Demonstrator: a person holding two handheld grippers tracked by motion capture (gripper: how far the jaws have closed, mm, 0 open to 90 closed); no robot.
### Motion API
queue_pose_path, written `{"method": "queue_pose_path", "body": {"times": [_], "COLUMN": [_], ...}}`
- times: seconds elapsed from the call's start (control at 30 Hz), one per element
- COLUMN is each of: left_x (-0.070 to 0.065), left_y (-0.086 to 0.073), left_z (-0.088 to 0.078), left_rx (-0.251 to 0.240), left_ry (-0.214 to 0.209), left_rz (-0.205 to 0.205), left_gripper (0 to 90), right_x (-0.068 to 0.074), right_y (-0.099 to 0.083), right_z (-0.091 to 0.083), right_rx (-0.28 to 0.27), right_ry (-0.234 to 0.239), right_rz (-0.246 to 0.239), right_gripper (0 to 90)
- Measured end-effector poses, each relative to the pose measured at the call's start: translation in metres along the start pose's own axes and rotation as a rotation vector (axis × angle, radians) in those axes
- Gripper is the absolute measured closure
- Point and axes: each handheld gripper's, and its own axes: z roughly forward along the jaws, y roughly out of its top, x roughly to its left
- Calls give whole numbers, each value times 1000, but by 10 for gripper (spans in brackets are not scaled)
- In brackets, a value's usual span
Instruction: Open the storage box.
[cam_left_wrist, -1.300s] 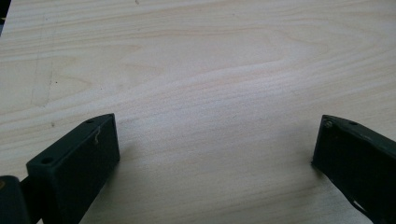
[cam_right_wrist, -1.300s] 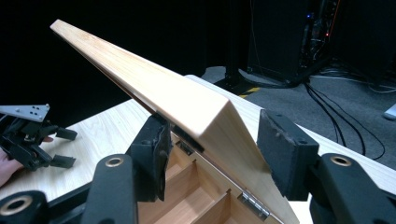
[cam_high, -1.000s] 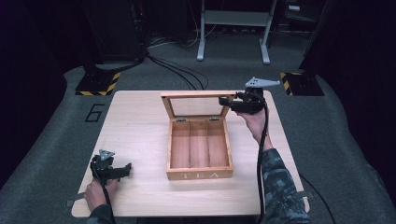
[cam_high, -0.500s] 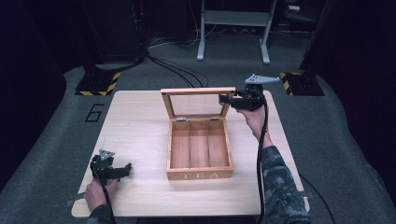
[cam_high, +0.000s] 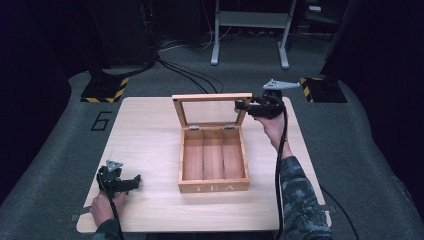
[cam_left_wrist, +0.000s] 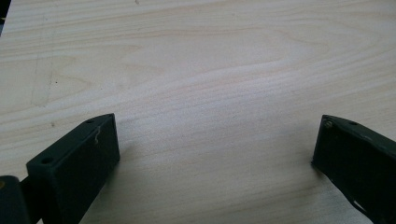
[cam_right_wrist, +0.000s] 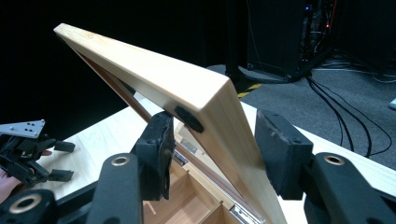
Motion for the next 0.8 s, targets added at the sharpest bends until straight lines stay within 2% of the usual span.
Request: {"method": "queue_pose_path", "body": {"times": [0.8], "left_x": [0], "left_y": [0], "left_z": [0], "left_rx": [0], "left_ry": [0], "left_rz": [0], "left_gripper": [2], "right_x": [-2], "right_y": [0], "right_z": [-2], "right_rx": [-7], "right_ry": [-2], "right_rz": [0], "right_gripper": [495]}}
